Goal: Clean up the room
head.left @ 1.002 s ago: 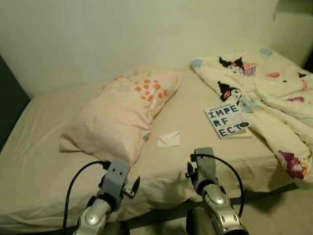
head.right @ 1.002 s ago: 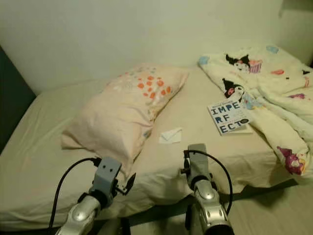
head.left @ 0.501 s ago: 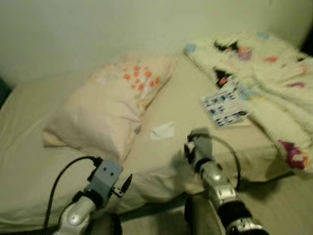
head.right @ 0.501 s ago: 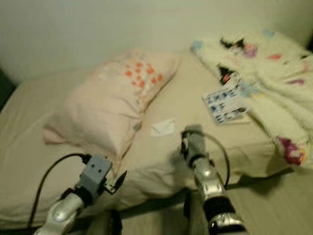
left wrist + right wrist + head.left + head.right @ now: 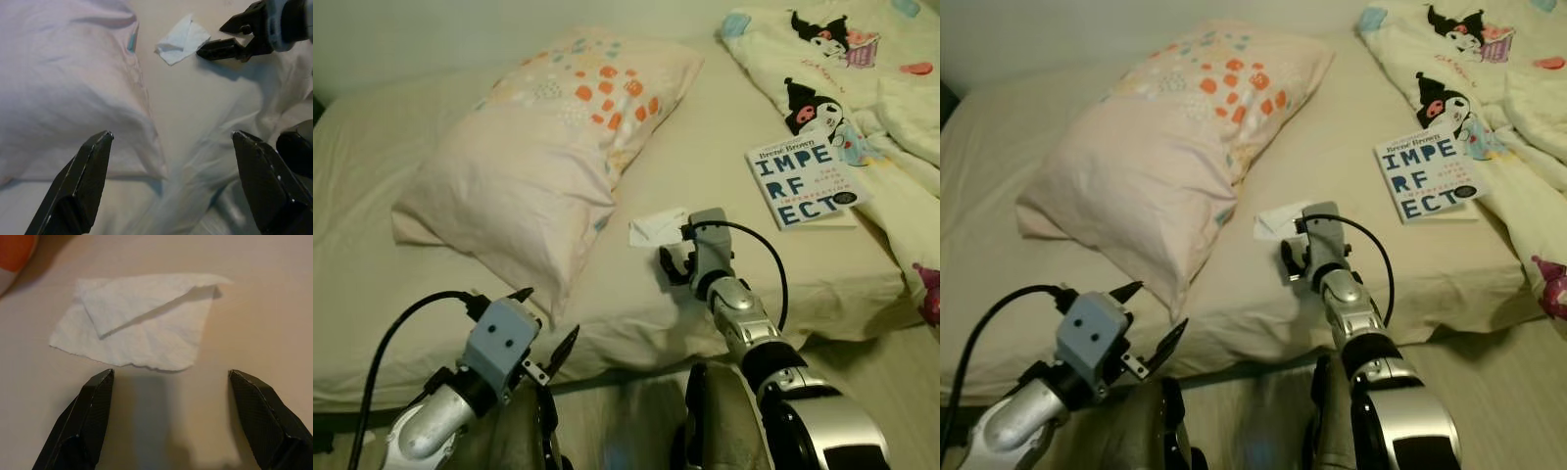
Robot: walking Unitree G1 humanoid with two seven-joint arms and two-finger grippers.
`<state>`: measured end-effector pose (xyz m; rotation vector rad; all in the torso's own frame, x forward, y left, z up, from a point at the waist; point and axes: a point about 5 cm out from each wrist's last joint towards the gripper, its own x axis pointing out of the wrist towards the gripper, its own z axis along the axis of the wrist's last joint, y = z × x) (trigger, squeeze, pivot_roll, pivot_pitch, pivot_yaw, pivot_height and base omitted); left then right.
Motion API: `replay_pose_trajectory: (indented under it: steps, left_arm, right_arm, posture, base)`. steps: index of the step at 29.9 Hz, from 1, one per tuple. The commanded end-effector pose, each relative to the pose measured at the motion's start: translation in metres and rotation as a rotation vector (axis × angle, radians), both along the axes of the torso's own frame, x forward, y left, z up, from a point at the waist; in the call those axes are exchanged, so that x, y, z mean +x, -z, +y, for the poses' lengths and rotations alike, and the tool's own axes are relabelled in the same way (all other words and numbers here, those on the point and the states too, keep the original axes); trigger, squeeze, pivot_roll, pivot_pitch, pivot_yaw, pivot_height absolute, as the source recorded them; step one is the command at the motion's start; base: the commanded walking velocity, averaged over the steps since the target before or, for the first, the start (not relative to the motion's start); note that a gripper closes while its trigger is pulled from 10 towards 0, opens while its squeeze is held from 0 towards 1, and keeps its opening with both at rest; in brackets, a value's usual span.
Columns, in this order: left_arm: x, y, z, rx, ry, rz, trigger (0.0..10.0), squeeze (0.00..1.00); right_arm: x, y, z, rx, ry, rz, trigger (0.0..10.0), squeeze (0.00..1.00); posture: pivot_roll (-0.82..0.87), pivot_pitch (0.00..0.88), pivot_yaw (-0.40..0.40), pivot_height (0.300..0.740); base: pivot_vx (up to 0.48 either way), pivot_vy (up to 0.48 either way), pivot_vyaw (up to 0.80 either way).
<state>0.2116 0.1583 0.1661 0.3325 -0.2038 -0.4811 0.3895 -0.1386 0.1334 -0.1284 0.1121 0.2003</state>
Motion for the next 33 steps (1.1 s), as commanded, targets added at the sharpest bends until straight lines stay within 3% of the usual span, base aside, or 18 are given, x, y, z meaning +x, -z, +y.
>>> replay_pose_trajectory:
  steps: [1,3,4,5,6,7,8,18,19,20,22,23,33]
  left_arm:
    - [-0.005,-0.001,0.001,0.013,0.012,0.017,10.0,0.0]
    - [-0.011,-0.005,-0.003,0.009,0.041,0.028,10.0,0.0]
    - [-0.014,-0.007,-0.006,0.01,0.058,0.032,10.0,0.0]
    - [-0.016,-0.008,-0.007,0.01,0.068,0.035,10.0,0.0]
    - [-0.018,-0.01,-0.008,0.01,0.072,0.038,10.0,0.0]
    - [-0.018,-0.01,-0.008,0.01,0.072,0.038,10.0,0.0]
    - [-0.02,-0.012,-0.009,0.01,0.075,0.042,10.0,0.0]
    - [-0.029,-0.017,-0.008,0.017,0.074,0.077,10.0,0.0]
    - [-0.03,-0.017,-0.009,0.019,0.075,0.082,10.0,0.0]
    - [-0.03,-0.018,-0.01,0.018,0.077,0.085,10.0,0.0]
    - [-0.03,-0.018,-0.01,0.017,0.078,0.086,10.0,0.0]
    - [-0.03,-0.018,-0.012,0.016,0.093,0.092,10.0,0.0]
    - [-0.032,-0.017,-0.018,0.007,0.128,0.116,10.0,0.0]
  right_arm:
    - [-0.002,0.007,0.002,0.017,-0.009,0.021,10.0,1.0]
    - [-0.001,0.005,0.003,0.01,-0.008,0.027,10.0,1.0]
    - [0.0,0.005,0.004,-0.004,-0.008,0.032,10.0,0.84]
    - [0.0,0.005,0.004,-0.015,-0.008,0.034,10.0,0.84]
    - [0.001,0.003,0.004,-0.017,-0.008,0.032,10.0,0.09]
    - [0.001,0.003,0.004,-0.017,-0.008,0.032,10.0,0.09]
    - [0.002,0.001,0.004,-0.018,-0.006,0.031,10.0,0.0]
    - [0.009,-0.014,0.006,-0.052,-0.023,-0.009,10.0,0.0]
    - [0.01,-0.019,0.005,-0.042,-0.022,-0.02,9.0,0.0]
    - [0.011,-0.02,0.005,-0.038,-0.025,-0.024,2.9,0.0]
    - [0.011,-0.021,0.005,-0.036,-0.027,-0.026,2.9,0.0]
    - [0.011,-0.021,0.006,-0.035,-0.028,-0.026,0.0,0.0]
    - [0.011,-0.02,0.005,-0.026,-0.028,-0.025,0.0,0.0]
  posture:
    - [0.21,0.442,0.012,0.573]
    - [0.23,0.446,0.012,0.573]
    - [0.25,0.447,0.013,0.573]
    - [0.25,0.447,0.013,0.573]
    - [0.27,0.451,0.017,0.573]
    - [0.27,0.451,0.017,0.573]
    - [0.28,0.454,0.02,0.573]
    - [0.29,0.464,0.036,0.573]
    - [0.29,0.465,0.037,0.573]
    - [0.29,0.464,0.042,0.573]
    - [0.29,0.464,0.042,0.573]
    - [0.3,0.464,0.042,0.573]
    - [0.29,0.45,0.046,0.573]
  base:
    - [0.0,0.0,0.0]
    - [0.0,0.0,0.0]
    - [0.0,0.0,0.0]
    - [0.0,0.0,0.0]
    - [0.0,0.0,0.0]
    - [0.0,0.0,0.0]
    - [0.0,0.0,0.0]
    - [0.0,0.0,0.0]
    - [0.0,0.0,0.0]
    - [0.0,0.0,0.0]
    - [0.0,0.0,0.0]
    - [0.0,0.0,0.0]
    - [0.0,0.0,0.0]
